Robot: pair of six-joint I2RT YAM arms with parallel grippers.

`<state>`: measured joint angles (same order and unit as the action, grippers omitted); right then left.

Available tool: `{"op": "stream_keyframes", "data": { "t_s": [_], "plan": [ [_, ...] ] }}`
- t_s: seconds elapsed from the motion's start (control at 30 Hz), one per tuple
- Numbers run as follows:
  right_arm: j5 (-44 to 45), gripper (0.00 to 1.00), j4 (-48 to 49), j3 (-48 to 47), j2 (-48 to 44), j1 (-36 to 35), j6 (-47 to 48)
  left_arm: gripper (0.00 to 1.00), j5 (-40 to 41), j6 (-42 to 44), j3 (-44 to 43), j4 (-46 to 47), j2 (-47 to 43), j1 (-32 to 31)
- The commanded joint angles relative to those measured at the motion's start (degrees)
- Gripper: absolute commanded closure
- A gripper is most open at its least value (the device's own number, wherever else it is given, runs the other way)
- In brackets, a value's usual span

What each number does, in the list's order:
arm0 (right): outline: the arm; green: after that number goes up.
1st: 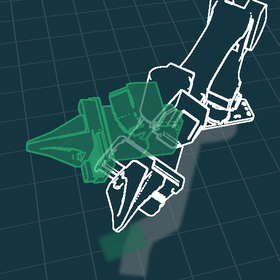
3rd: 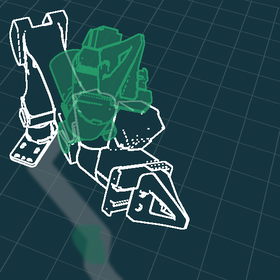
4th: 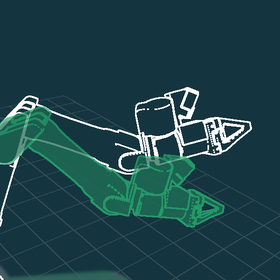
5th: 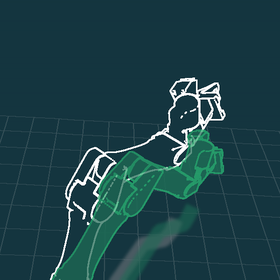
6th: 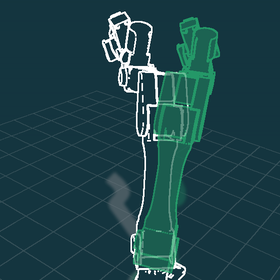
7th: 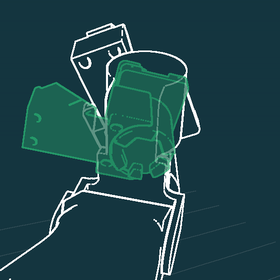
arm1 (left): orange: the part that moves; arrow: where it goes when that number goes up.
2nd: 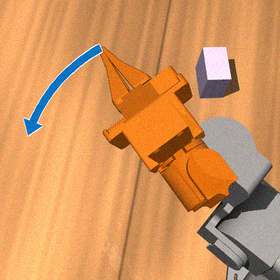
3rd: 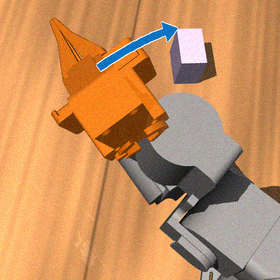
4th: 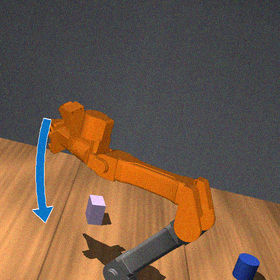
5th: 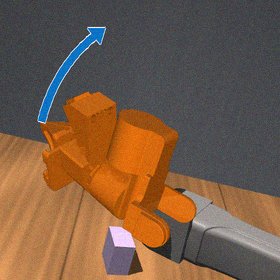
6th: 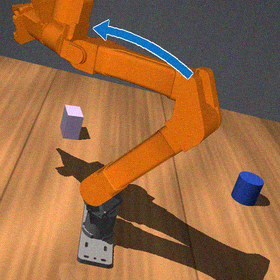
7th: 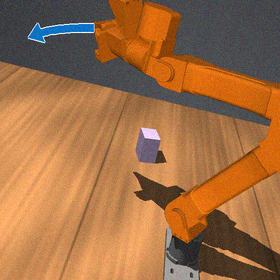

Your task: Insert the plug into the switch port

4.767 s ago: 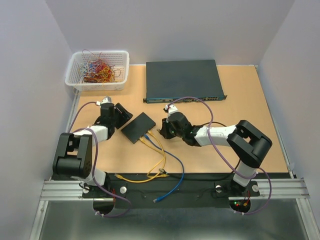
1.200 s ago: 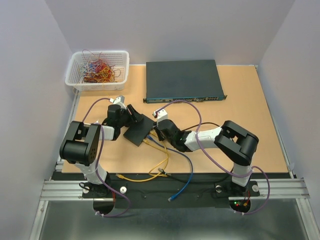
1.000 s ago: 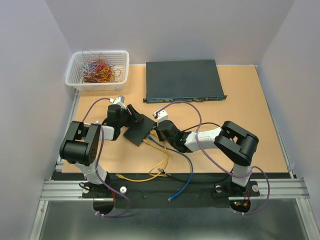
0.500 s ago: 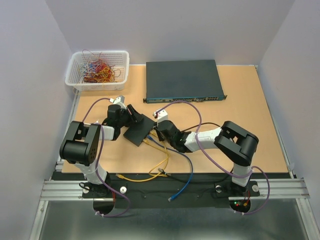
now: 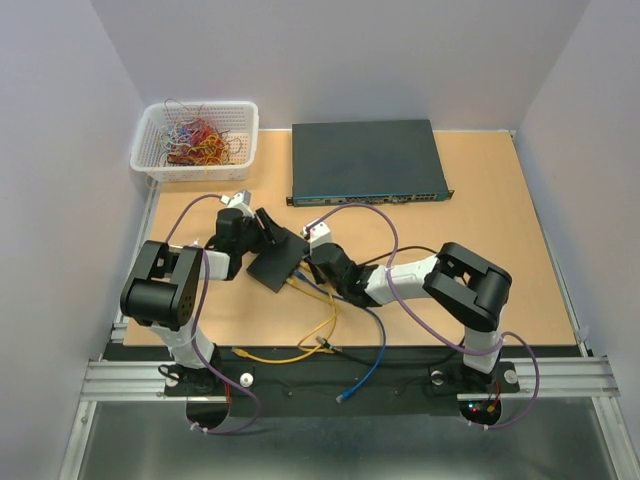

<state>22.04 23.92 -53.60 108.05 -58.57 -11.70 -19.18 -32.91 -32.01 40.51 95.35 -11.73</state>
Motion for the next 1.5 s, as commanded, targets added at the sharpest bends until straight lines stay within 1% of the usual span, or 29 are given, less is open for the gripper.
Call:
{"op": "stream_keyframes", "data": {
  "t_s": [0.0, 0.13, 0.27, 0.37, 0.7, 0.97, 1.23, 1.37, 1.47],
  "plan": [
    [-4.55, 0.99, 6.57, 0.08, -1.26, -0.94, 4.05, 0.39, -2.97, 1.18, -1.21, -2.10, 1.59, -1.90],
    [-8.76, 0.99, 7.80, 1.48, -3.46, -0.94, 6.95, 0.39, -4.19, 1.88, -1.91, -1.93, 2.82, -2.25],
    [-10.17, 0.99, 8.59, 1.75, -3.29, -0.94, 8.62, 0.39, -6.04, 2.32, -2.27, -0.70, 3.52, -2.95],
    [-10.53, 1.00, 9.03, 1.40, -2.49, -0.94, 9.16, 0.41, -7.71, 2.67, -2.97, -0.17, 4.57, -4.00],
    [-8.60, 0.99, 11.23, 0.34, 0.76, -0.76, 8.80, 0.41, -8.42, 1.97, -1.65, 0.01, 6.07, -6.20],
    [-9.30, 1.00, 13.69, -0.45, 1.73, 1.26, 8.98, 0.42, -7.19, 1.26, -0.77, -0.08, 7.13, -8.57],
    [-10.35, 1.00, 13.69, -3.35, 0.41, 1.35, 10.91, 0.42, -4.82, 1.44, -0.69, -0.96, 8.01, -10.60],
    [-10.88, 1.00, 13.61, -6.41, 1.02, 1.79, 11.18, 0.43, -3.76, 1.53, -0.42, -1.14, 8.53, -11.12],
    [-12.11, 1.00, 13.00, -8.96, 1.99, 1.88, 13.37, 0.43, -3.24, 1.97, -0.33, -1.31, 8.98, -11.30]
  ]
}}
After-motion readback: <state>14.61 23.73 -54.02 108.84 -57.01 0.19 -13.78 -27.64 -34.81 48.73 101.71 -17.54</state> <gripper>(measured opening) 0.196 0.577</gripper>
